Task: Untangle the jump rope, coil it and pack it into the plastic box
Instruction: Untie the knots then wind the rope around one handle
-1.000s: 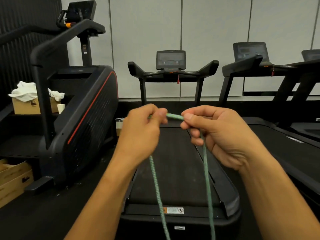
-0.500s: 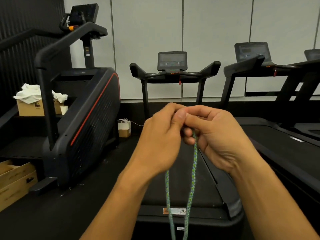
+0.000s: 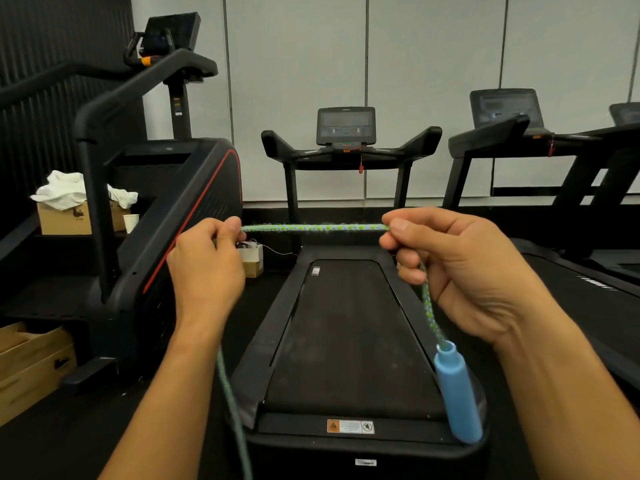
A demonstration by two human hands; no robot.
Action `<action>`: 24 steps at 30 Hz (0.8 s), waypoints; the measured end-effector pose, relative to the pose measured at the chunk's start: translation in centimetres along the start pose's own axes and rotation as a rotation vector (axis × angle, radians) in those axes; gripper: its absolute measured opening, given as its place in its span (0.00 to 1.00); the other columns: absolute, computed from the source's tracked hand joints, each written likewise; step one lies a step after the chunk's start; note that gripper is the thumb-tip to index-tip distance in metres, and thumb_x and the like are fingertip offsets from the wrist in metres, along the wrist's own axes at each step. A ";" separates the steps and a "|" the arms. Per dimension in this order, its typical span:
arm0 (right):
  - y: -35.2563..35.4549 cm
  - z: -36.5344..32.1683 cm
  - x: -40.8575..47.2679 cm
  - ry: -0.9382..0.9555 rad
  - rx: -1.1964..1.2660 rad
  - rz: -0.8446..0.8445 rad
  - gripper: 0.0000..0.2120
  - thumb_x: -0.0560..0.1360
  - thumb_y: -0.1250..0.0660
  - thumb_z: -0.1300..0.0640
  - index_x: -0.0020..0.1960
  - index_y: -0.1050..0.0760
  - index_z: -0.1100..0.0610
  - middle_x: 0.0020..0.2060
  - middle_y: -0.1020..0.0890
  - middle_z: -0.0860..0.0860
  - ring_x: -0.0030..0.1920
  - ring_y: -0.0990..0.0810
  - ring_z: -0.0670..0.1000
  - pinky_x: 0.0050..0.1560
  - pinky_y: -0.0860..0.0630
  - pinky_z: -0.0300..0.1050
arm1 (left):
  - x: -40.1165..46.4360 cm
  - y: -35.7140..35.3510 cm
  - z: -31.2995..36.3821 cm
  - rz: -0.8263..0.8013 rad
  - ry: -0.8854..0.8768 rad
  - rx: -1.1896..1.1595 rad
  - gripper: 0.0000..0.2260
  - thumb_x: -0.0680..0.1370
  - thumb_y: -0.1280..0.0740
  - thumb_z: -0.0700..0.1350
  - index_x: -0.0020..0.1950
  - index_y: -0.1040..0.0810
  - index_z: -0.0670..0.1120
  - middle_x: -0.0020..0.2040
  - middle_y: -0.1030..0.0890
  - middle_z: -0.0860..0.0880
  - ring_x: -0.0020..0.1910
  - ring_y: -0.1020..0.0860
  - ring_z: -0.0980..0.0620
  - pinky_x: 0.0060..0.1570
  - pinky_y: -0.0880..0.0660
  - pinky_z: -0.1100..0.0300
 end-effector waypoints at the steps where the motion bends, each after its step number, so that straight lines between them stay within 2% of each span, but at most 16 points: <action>1: -0.1 -0.1 0.0 0.007 0.017 -0.005 0.09 0.68 0.31 0.65 0.47 0.19 0.66 0.32 0.18 0.57 0.26 0.28 0.46 0.24 0.31 0.36 | -0.1 0.0 0.3 -0.007 -0.022 0.023 0.12 0.83 0.39 0.49 0.47 0.19 0.47 0.35 0.25 0.52 0.37 0.25 0.54 0.35 0.37 0.62; 3: -0.4 0.0 0.1 0.022 0.033 -0.010 0.09 0.68 0.31 0.64 0.47 0.19 0.65 0.33 0.18 0.57 0.26 0.28 0.46 0.24 0.31 0.36 | -1.0 -0.2 2.2 -0.062 -0.173 0.033 0.11 0.84 0.40 0.49 0.55 0.20 0.46 0.46 0.20 0.47 0.49 0.22 0.46 0.44 0.33 0.58; 5: -1.0 0.3 0.2 0.031 0.033 -0.017 0.08 0.68 0.31 0.64 0.47 0.19 0.65 0.33 0.18 0.57 0.26 0.28 0.46 0.24 0.31 0.36 | -3.5 -1.0 5.4 -0.220 -0.374 -0.068 0.12 0.84 0.41 0.50 0.63 0.23 0.48 0.52 0.19 0.50 0.52 0.22 0.52 0.50 0.29 0.61; 7: -1.6 0.7 0.2 0.032 0.025 -0.026 0.09 0.69 0.32 0.65 0.47 0.20 0.66 0.32 0.19 0.57 0.27 0.28 0.46 0.24 0.31 0.36 | -6.0 -2.2 7.4 -0.440 -0.445 -0.206 0.12 0.84 0.40 0.50 0.65 0.24 0.49 0.47 0.19 0.56 0.46 0.20 0.59 0.48 0.26 0.66; 8: -1.8 0.9 0.2 0.031 0.019 -0.024 0.08 0.69 0.32 0.66 0.48 0.20 0.67 0.33 0.20 0.57 0.27 0.28 0.46 0.24 0.31 0.36 | -6.7 -2.9 7.7 -0.517 -0.429 -0.274 0.10 0.83 0.39 0.49 0.62 0.23 0.49 0.42 0.19 0.56 0.42 0.19 0.60 0.45 0.25 0.65; 9: -1.8 1.1 0.2 0.029 0.009 -0.015 0.08 0.71 0.32 0.67 0.48 0.20 0.68 0.34 0.20 0.59 0.27 0.28 0.47 0.24 0.31 0.36 | -7.0 -3.4 7.6 -0.524 -0.422 -0.304 0.08 0.83 0.37 0.48 0.57 0.21 0.48 0.38 0.19 0.56 0.38 0.19 0.61 0.40 0.25 0.65; 12: -1.5 1.4 0.1 -0.013 -0.030 0.013 0.05 0.74 0.33 0.69 0.48 0.20 0.67 0.37 0.19 0.61 0.27 0.27 0.47 0.26 0.29 0.37 | -5.9 -3.6 6.5 -0.363 -0.443 -0.199 0.07 0.81 0.34 0.46 0.45 0.18 0.48 0.34 0.20 0.58 0.36 0.22 0.63 0.36 0.32 0.71; 15: -1.0 1.5 0.0 -0.061 -0.064 -0.022 0.05 0.74 0.33 0.68 0.47 0.19 0.65 0.34 0.19 0.59 0.28 0.26 0.47 0.27 0.28 0.37 | -4.0 -3.7 4.2 -0.275 -0.309 -0.163 0.09 0.80 0.33 0.46 0.41 0.18 0.48 0.28 0.24 0.60 0.32 0.26 0.63 0.33 0.34 0.69; 17: -1.3 1.7 -0.1 -0.076 -0.041 -0.058 0.05 0.74 0.33 0.68 0.48 0.18 0.65 0.33 0.19 0.58 0.28 0.25 0.47 0.28 0.26 0.37 | -3.2 -3.9 2.9 -0.281 -0.240 -0.146 0.09 0.81 0.35 0.48 0.43 0.18 0.49 0.31 0.22 0.57 0.35 0.24 0.59 0.36 0.32 0.62; 18: -1.6 1.8 -0.1 -0.077 -0.012 -0.073 0.06 0.73 0.33 0.68 0.48 0.18 0.65 0.34 0.19 0.57 0.28 0.24 0.47 0.29 0.25 0.37 | -3.3 -4.0 2.8 -0.303 -0.243 -0.114 0.09 0.81 0.36 0.49 0.46 0.19 0.50 0.37 0.21 0.56 0.40 0.22 0.56 0.39 0.32 0.61; 20: -2.0 1.9 0.0 -0.070 0.080 -0.069 0.07 0.72 0.33 0.67 0.48 0.18 0.64 0.34 0.18 0.57 0.30 0.21 0.48 0.30 0.22 0.38 | -4.0 -4.0 3.4 -0.329 -0.273 -0.057 0.07 0.82 0.38 0.53 0.52 0.22 0.52 0.49 0.24 0.54 0.50 0.24 0.54 0.45 0.33 0.63; 21: -2.2 1.9 0.2 -0.066 0.134 -0.049 0.07 0.72 0.33 0.67 0.48 0.19 0.64 0.34 0.18 0.57 0.30 0.20 0.48 0.32 0.21 0.38 | -4.5 -3.8 4.0 -0.320 -0.300 -0.063 0.07 0.82 0.39 0.54 0.52 0.24 0.53 0.50 0.26 0.55 0.52 0.26 0.55 0.46 0.34 0.65; 23: -2.3 1.9 0.3 -0.057 0.231 0.004 0.07 0.75 0.36 0.69 0.49 0.20 0.64 0.36 0.17 0.57 0.33 0.18 0.49 0.34 0.20 0.38 | -5.4 -3.4 5.3 -0.307 -0.376 -0.151 0.10 0.82 0.41 0.56 0.47 0.25 0.54 0.46 0.25 0.56 0.46 0.25 0.57 0.42 0.32 0.67; 24: -2.2 1.8 0.4 -0.050 0.276 0.028 0.08 0.76 0.37 0.69 0.49 0.20 0.64 0.36 0.17 0.57 0.34 0.17 0.49 0.35 0.19 0.39 | -5.8 -3.6 5.6 -0.367 -0.372 -0.253 0.13 0.82 0.41 0.58 0.44 0.25 0.53 0.42 0.22 0.55 0.41 0.24 0.57 0.39 0.30 0.65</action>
Point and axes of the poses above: each hand's wrist, its own x-axis towards the middle knuckle, its own y-axis out of the back of the hand, z = x × y, the point moved 4 cm from there along x, towards the middle knuckle
